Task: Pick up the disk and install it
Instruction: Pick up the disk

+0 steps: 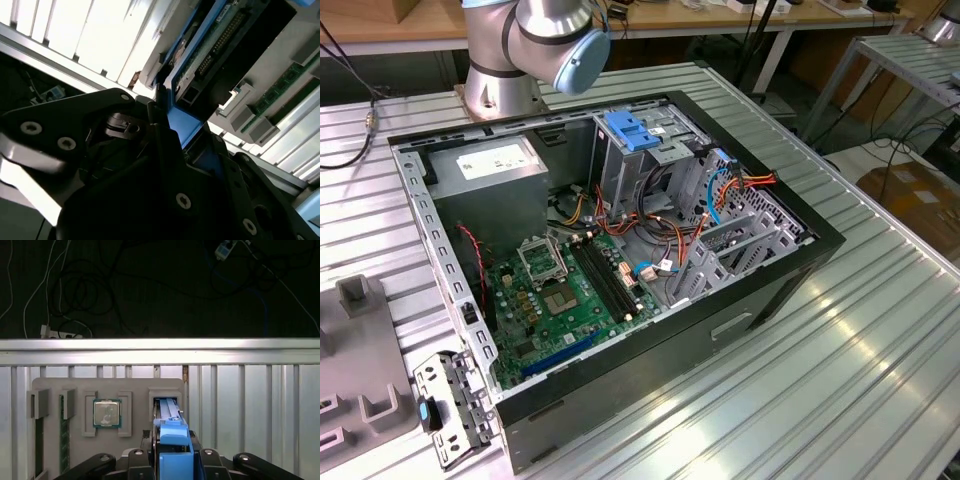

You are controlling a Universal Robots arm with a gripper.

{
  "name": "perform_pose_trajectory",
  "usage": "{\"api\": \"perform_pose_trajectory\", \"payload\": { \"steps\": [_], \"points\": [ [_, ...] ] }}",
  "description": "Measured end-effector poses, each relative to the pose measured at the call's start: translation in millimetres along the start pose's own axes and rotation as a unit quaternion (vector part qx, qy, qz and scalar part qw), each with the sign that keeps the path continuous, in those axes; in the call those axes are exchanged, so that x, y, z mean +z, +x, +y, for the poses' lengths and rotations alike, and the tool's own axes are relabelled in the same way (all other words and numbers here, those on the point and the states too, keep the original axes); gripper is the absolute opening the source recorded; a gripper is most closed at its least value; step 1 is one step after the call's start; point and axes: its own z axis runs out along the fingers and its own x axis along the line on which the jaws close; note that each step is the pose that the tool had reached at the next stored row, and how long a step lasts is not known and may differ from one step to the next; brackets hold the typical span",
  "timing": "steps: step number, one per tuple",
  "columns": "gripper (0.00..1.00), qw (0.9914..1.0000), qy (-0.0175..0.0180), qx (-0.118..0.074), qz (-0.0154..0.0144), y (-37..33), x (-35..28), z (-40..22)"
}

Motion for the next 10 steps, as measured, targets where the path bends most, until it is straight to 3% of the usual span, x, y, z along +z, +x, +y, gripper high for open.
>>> {"api": "perform_pose_trajectory", "payload": {
  "steps": [10],
  "points": [
    [0.37,1.0,0.0,0.0,0.0001,0.0,0.0,0.0]
  ]
}}
